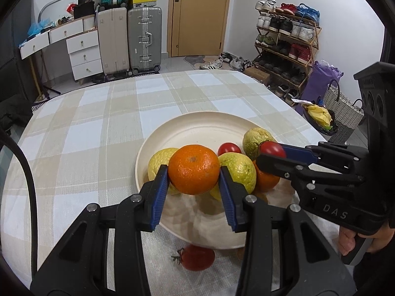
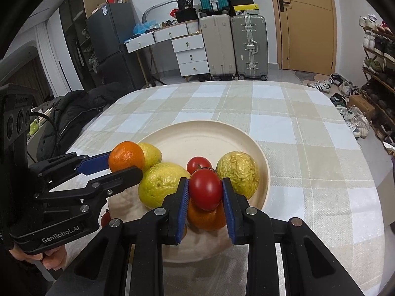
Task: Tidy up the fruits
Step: 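Lift the orange and tomato and carry both over the plate, then open both tools to drop the orange and tomato onto the plate, then withdraw both open tools from the plate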
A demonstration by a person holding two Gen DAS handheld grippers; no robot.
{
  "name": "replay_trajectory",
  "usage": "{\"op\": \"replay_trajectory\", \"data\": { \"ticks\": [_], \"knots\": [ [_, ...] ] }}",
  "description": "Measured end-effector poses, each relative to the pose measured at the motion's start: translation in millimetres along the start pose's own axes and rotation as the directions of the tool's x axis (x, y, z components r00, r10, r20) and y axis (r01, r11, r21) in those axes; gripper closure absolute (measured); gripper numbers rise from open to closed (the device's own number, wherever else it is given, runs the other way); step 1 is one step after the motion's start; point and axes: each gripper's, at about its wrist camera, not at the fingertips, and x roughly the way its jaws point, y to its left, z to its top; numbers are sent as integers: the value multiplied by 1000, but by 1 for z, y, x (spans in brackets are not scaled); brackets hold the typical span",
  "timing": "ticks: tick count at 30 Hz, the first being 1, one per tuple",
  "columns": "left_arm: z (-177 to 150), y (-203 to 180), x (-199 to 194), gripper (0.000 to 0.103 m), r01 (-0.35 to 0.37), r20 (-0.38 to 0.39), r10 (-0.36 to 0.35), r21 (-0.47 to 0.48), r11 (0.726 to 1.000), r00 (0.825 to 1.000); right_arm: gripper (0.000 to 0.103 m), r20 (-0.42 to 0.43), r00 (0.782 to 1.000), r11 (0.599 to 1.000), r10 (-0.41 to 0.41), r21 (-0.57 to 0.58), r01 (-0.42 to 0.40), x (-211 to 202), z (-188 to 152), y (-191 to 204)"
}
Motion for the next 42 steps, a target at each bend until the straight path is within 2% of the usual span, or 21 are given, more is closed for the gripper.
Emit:
{"op": "replay_trajectory", "data": {
  "ticks": [9, 12, 14, 17, 18, 21, 22, 24, 29, 31, 33, 36, 42],
  "knots": [
    [18, 0, 13, 65, 0, 2, 0, 14, 1000, 1000, 74, 13, 1000, 1000, 4, 3, -4, 8, 9, 0],
    [19, -2, 15, 65, 6, 1, -6, 30, 1000, 1000, 64, 31, 999, 1000, -8, -9, 8, 6, 10, 1],
    [20, -2, 16, 65, -2, 2, 2, 33, 999, 1000, 62, 39, 999, 1000, -20, -12, 20, 4, 10, 2],
    [20, -2, 15, 63, -2, -4, 2, 27, 1000, 1000, 53, 43, 998, 999, -41, -20, 42, 2, 10, 1],
    [19, -2, 15, 60, -2, -4, 3, 26, 1000, 1000, 52, 45, 998, 999, -48, -20, 49, 0, 10, 1],
    [16, -1, 14, 40, -16, -2, 16, 26, 1000, 1000, 50, 44, 997, 998, -61, -18, 62, -3, 6, -1],
    [14, 0, 13, 31, -25, 1, 25, 26, 999, 1000, 46, 42, 997, 998, -64, -18, 65, -3, 4, -2],
    [10, 3, 10, 20, -27, 2, 27, 23, 999, 1000, 40, 44, 997, 997, -70, -13, 71, -5, 0, -4],
    [-5, 9, -7, 19, -32, 18, 31, 21, 999, 999, 30, 57, 995, 997, -78, -3, 79, -14, -7, -6],
    [-11, 11, -18, 12, -38, 36, 37, 21, 999, 999, 16, 75, 994, 997, -79, -2, 79, -20, -10, -5],
    [-17, 12, -29, 3, -46, 55, 45, 19, 999, 997, 10, 96, 993, 997, -75, 3, 75, -28, -13, -3],
    [-26, 15, -47, 1, -53, 84, 52, 2, 999, 995, 3, 109, 991, 997, -72, 3, 72, -36, -17, 1],
    [-48, 14, -82, 1, -74, 148, 75, -14, 997, 986, 0, 106, 992, 997, -70, -22, 72, -47, -29, 12]
  ]
}}
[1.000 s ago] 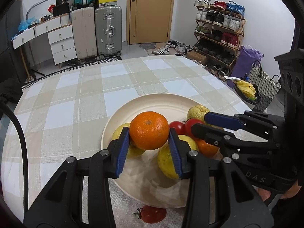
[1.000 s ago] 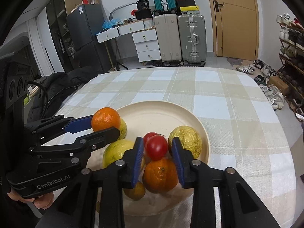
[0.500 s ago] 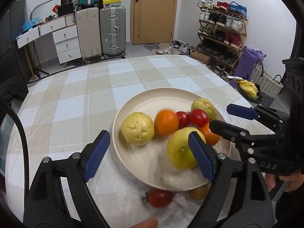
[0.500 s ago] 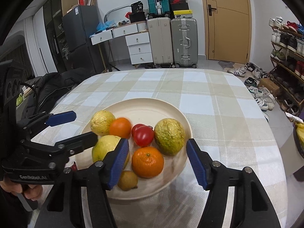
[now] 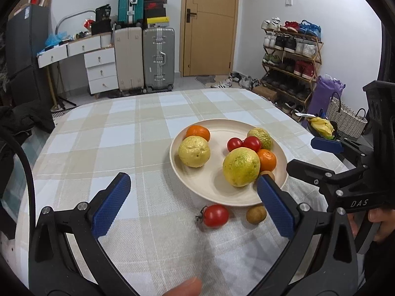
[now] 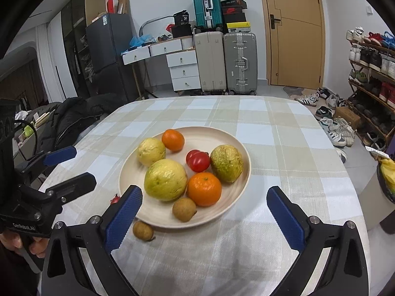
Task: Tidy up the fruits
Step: 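Move the left tool to the red tomato while the right tool approaches the brown kiwi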
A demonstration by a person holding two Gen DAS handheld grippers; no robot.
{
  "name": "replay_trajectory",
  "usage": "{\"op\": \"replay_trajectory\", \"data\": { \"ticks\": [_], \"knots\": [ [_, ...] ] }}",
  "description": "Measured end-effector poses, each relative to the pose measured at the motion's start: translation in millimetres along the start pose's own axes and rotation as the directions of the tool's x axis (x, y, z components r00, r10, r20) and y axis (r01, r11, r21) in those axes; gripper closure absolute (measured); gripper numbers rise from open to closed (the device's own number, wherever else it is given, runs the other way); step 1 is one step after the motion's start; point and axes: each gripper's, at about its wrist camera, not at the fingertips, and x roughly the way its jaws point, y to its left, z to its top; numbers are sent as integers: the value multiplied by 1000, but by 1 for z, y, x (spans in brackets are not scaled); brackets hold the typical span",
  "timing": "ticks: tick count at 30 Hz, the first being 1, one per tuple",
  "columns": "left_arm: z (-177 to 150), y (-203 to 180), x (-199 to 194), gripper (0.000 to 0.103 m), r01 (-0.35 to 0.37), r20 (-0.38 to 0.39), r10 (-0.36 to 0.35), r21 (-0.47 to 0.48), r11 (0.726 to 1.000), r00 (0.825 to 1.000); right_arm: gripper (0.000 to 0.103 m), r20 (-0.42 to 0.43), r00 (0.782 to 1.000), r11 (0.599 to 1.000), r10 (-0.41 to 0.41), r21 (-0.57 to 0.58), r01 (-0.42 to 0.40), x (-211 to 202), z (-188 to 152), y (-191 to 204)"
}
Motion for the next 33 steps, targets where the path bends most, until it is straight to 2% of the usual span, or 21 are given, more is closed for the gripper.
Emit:
{"op": "replay_trajectory", "data": {
  "ticks": [8, 17, 28, 33],
  "knots": [
    [-16, 5, -21, 1, 12, 7, -12, -38, 999, 1000, 0, -9, 1000, 999, 20, -28, -20, -7, -11, 12],
    [-21, 7, -14, 1, 9, 1, -9, -41, 999, 1000, 0, -43, 999, 999, 7, -35, -8, -1, -17, 18],
    [-25, 12, -6, 1, 6, -9, -6, -50, 999, 1000, 0, -178, 983, 999, 36, -30, -42, 22, -28, 24],
    [-26, 11, -6, 1, 6, -6, -7, -46, 999, 1000, 0, -204, 978, 998, 52, -24, -58, 26, -33, 28]
  ]
}}
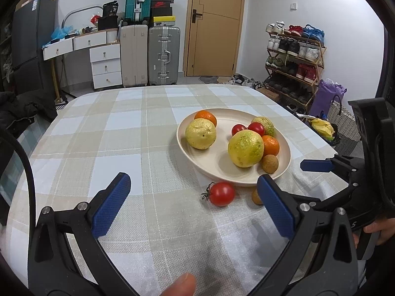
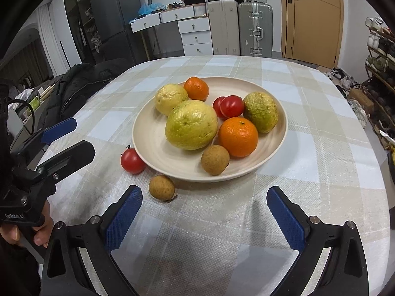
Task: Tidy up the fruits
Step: 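Move the left tool to the red tomato while the right tool approaches the brown kiwi, then close the left tool on the red tomato while the right tool grasps the brown kiwi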
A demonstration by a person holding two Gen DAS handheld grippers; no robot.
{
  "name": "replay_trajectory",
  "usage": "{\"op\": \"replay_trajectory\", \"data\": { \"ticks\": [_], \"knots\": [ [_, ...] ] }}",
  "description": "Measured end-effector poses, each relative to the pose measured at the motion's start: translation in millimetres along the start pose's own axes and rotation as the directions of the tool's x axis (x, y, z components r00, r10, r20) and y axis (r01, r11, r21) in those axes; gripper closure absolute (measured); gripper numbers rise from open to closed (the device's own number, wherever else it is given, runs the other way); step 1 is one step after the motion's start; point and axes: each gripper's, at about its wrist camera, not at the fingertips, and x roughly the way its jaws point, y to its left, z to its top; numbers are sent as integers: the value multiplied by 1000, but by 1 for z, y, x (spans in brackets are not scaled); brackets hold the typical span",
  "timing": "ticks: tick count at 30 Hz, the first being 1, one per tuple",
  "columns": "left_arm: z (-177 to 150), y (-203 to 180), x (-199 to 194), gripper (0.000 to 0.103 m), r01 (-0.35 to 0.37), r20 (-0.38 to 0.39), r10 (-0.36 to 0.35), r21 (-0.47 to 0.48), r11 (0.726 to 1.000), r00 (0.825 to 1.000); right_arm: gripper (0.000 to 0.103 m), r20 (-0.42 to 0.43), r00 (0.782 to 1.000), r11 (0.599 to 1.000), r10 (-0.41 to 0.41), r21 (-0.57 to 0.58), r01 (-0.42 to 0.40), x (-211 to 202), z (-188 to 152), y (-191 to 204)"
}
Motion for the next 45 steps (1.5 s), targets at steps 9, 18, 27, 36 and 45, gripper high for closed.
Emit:
{"op": "replay_trajectory", "data": {
  "ticks": [9, 18, 27, 36, 45],
  "knots": [
    [1, 5, 2, 1, -4, -4, 4, -19, 1000, 1000, 9, -38, 999, 997, 31, -64, -33, 9, -4, 21],
    [0, 7, 3, 1, -22, -11, 22, -1, 1000, 1000, 37, -53, 995, 990, 80, -116, -86, 10, -9, 36],
    [-2, 7, 6, 1, -17, -31, 16, -13, 1000, 999, 52, -58, 994, 987, 95, -121, -102, 11, -7, 41],
    [-3, 4, 8, 1, -26, -42, 26, -1, 1000, 999, 77, -54, 996, 990, 75, -118, -81, 9, -7, 41],
    [-5, -1, 14, 1, -7, -79, 9, 19, 1000, 997, 77, -18, 997, 988, 78, -130, -79, -13, -16, 33]
  ]
}}
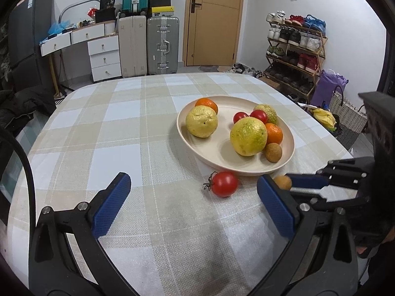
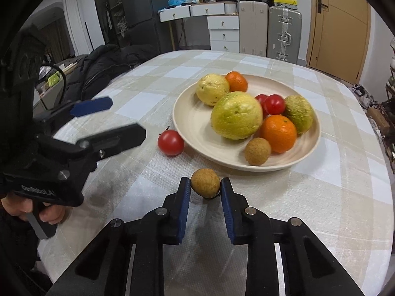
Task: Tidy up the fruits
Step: 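Close the left tool on the red tomato while the right tool grasps the brown kiwi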
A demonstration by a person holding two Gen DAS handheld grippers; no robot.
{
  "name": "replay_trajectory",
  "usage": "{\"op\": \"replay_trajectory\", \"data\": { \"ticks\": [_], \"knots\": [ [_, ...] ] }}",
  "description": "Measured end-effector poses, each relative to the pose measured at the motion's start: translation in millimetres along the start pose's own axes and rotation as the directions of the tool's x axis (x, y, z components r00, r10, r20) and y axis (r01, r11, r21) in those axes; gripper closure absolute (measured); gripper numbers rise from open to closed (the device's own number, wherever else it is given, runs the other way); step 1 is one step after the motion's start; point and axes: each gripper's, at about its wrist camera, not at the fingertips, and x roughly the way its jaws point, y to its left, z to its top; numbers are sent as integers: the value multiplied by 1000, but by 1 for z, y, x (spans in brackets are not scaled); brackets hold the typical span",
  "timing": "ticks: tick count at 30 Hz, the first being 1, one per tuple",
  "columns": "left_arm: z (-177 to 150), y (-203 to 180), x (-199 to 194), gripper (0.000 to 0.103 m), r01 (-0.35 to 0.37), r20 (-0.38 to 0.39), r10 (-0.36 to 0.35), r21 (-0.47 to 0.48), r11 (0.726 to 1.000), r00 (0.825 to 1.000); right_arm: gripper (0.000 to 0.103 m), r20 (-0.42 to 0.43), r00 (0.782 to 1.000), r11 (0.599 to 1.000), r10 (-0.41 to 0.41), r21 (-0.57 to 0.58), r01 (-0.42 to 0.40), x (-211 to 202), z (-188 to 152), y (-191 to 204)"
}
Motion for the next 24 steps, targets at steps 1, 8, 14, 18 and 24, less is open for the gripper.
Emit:
{"op": "replay_trajectory", "data": {
  "ticks": [1, 8, 14, 18, 24],
  "knots": [
    [0, -1, 2, 1, 0, -14, 0, 5, 1000, 1000, 77, 11, 1000, 1000, 0, 7, 0, -4, 1, -2],
    [-2, -9, 15, 4, 41, -83, -38, 38, 998, 996, 77, 69, 997, 999, -17, 35, 14, -21, 6, -15],
    [-3, -17, 31, 16, 63, -158, -52, 68, 996, 986, 77, 82, 996, 998, -27, 59, 22, -26, 10, -26],
    [-2, -23, 41, 21, 68, -188, -53, 77, 995, 981, 77, 87, 996, 997, -31, 67, 25, -26, 12, -30],
    [-3, -30, 54, 42, 77, -235, -53, 95, 992, 971, 77, 91, 995, 997, -33, 71, 27, -28, 10, -32]
  ]
}}
